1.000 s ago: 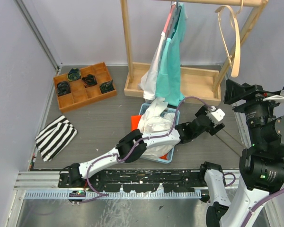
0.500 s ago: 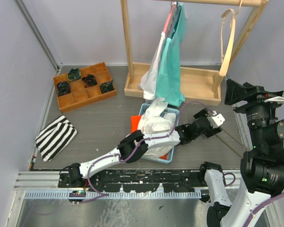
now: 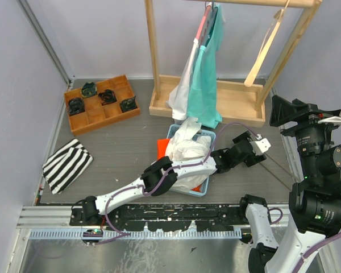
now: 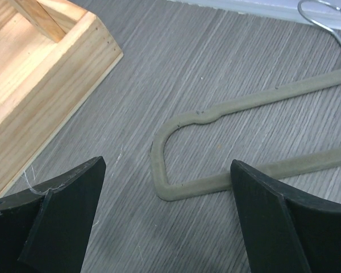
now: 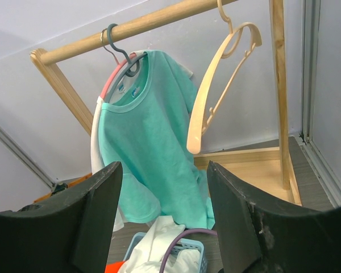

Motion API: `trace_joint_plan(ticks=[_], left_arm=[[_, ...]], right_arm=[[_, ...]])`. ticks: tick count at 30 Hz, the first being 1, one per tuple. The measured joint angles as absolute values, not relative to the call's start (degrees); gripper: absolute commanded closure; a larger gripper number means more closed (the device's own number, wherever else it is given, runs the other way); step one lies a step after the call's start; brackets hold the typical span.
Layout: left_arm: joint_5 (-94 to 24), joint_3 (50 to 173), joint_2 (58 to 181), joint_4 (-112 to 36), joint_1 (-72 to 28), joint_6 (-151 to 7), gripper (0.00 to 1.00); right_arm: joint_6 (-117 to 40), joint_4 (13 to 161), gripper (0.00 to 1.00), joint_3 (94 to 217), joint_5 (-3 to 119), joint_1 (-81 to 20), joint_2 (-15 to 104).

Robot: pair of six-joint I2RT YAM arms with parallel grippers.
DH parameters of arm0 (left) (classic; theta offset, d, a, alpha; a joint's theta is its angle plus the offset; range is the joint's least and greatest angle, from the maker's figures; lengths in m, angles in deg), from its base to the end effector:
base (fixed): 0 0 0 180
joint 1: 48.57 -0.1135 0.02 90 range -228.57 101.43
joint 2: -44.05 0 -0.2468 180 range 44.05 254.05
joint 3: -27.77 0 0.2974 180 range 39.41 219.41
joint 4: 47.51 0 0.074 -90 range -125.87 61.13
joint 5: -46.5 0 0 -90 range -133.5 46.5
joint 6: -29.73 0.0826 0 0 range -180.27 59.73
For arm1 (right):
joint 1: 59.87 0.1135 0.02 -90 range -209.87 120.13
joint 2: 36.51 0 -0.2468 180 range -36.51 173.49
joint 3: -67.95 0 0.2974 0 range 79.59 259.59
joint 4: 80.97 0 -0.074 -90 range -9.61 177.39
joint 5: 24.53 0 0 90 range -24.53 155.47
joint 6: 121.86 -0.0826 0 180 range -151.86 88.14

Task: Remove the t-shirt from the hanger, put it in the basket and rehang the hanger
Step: Pick up the hanger at the center of the board.

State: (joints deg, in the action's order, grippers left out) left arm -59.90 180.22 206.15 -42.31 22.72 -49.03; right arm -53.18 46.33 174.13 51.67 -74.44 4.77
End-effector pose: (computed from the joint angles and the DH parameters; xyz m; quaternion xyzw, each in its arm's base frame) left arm 0.2454 -0.6519 0.1002 0.4520 0.6470 -0.2041 0.5791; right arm 0.1128 -0.0090 0.5782 0.1031 0.6219 0.1208 0.7668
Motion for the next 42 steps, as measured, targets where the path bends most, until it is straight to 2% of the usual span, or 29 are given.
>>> trace_joint_plan(ticks=[29, 42], left_arm=[[-62.2, 175.9, 203.9, -40.6, 22.5, -52.1, 0.02], [-64.3, 169.5, 198.4, -35.2, 17.9, -57.0, 0.02]], right_arm=[[-51.3, 46.4, 0.33, 171.4, 55.5, -73.8, 3.3], [-50.6, 46.4, 0.32, 171.2, 56.2, -73.2, 3.0]])
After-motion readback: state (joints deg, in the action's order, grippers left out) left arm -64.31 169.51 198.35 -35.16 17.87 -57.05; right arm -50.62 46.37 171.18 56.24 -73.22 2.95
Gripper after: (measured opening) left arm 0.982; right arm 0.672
